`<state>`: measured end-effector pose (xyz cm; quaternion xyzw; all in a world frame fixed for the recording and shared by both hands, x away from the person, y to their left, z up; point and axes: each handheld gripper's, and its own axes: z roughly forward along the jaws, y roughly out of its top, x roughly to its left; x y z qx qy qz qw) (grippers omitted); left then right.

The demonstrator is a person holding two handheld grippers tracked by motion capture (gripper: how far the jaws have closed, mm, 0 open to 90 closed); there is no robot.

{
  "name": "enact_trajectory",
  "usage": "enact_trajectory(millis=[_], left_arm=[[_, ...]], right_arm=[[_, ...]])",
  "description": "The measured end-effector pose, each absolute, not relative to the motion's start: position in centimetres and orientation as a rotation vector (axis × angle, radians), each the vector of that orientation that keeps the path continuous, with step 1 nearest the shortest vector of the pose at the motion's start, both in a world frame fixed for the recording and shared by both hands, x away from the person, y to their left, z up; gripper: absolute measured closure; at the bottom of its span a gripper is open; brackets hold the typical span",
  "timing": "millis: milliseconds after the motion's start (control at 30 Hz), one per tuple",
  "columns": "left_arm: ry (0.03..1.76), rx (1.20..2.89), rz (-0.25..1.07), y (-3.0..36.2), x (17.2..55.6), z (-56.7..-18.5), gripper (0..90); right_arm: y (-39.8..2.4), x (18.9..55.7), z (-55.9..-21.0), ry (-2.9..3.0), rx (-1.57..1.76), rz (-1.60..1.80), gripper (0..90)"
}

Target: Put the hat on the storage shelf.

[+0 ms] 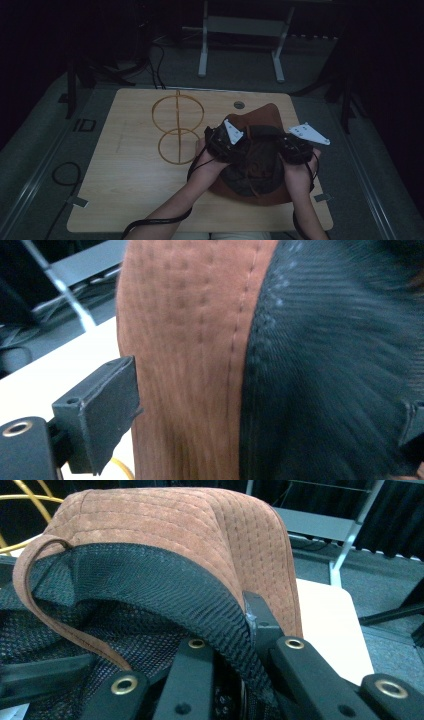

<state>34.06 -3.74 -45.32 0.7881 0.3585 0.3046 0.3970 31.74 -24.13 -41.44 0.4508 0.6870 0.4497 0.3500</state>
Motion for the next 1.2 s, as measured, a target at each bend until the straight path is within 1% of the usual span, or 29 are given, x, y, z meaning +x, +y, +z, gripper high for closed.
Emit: enact_trajectory(millis=[33, 67, 100, 133, 167, 233, 267, 300, 333, 400, 467, 667, 700, 833, 933, 1000, 1033, 1067, 1133, 1200], left_arm=[[0.917, 1.984, 0.791, -3.9, 34.0, -45.5, 11.5], [0.916, 1.992, 0.815, -4.1, 34.0, -45.6, 19.4], [0.912, 1.998, 0.822, -4.1, 34.1, -45.8, 19.4], [0.907, 2.002, 0.849, -4.1, 34.1, -45.9, 24.9], [0.895, 2.013, 0.866, -4.1, 34.1, -46.0, 34.7], [0.887, 2.008, 0.849, -4.1, 34.3, -46.1, 47.7], [0.887, 2.008, 0.849, -4.1, 34.3, -46.1, 58.8], [0.895, 1.988, 0.829, -4.0, 34.5, -46.1, 77.7], [0.906, 1.984, 0.82, -3.9, 34.7, -46.0, 81.7], [0.933, 1.957, 0.785, -3.5, 35.1, -45.8, 86.9], [0.938, 1.956, 0.766, -3.3, 35.4, -45.5, 87.5], [0.924, 1.967, 0.783, -3.3, 35.3, -45.2, 87.7], [0.909, 1.943, 0.763, -2.9, 35.1, -44.7, 87.9], [0.869, 1.909, 0.782, -2.5, 34.4, -43.7, 87.9], [0.838, 1.896, 0.786, -2.6, 34.0, -43.1, 88.0], [0.828, 1.88, 0.792, -2.5, 33.8, -42.7, 88.0], [0.828, 1.88, 0.792, -2.5, 33.8, -42.7, 88.0], [0.816, 1.872, 0.784, -2.4, 33.6, -42.4, 88.0], [0.806, 1.872, 0.785, -2.4, 33.4, -42.2, 88.0], [0.782, 1.858, 0.769, -2.0, 33.0, -41.6, 87.9]], right_arm=[[-24.1, 31.6, -41.4, 1.784, 1.17, 1.174, 83.7], [-24.0, 31.3, -41.3, 1.782, 1.16, 1.181, 83.7], [-24.0, 31.3, -41.3, 1.782, 1.16, 1.181, 83.7], [-24.0, 31.2, -41.3, 1.785, 1.158, 1.188, 83.7], [-23.9, 31.0, -41.3, 1.788, 1.156, 1.19, 83.7], [-23.7, 30.8, -41.3, 1.79, 1.15, 1.19, 83.7], [-23.7, 30.8, -41.3, 1.79, 1.15, 1.19, 83.7], [-23.5, 30.4, -41.3, 1.794, 1.15, 1.197, 83.6], [-23.4, 30.3, -41.3, 1.801, 1.15, 1.192, 83.6], [-23.4, 30.3, -41.5, 1.811, 1.151, 1.18, 83.5], [-23.6, 30.3, -41.7, 1.823, 1.158, 1.188, 83.3], [-23.5, 30.0, -42.0, 1.814, 1.155, 1.182, 82.4], [-23.9, 29.6, -42.1, 1.832, 1.148, 1.202, 79.3], [-24.6, 28.8, -42.0, 1.89, 1.12, 1.218, 75.5], [-25.1, 28.0, -41.8, 1.917, 1.088, 1.229, 68.1], [-25.5, 27.2, -41.5, 1.917, 1.066, 1.264, 59.1], [-25.5, 27.2, -41.5, 1.917, 1.066, 1.264, 59.1], [-25.9, 26.5, -41.1, 1.96, 1.042, 1.277, 53.4], [-26.2, 26.2, -40.9, 1.987, 1.028, 1.275, 51.9], [-27.1, 25.3, -40.4, 2.055, 0.996, 1.34, 48.1]])
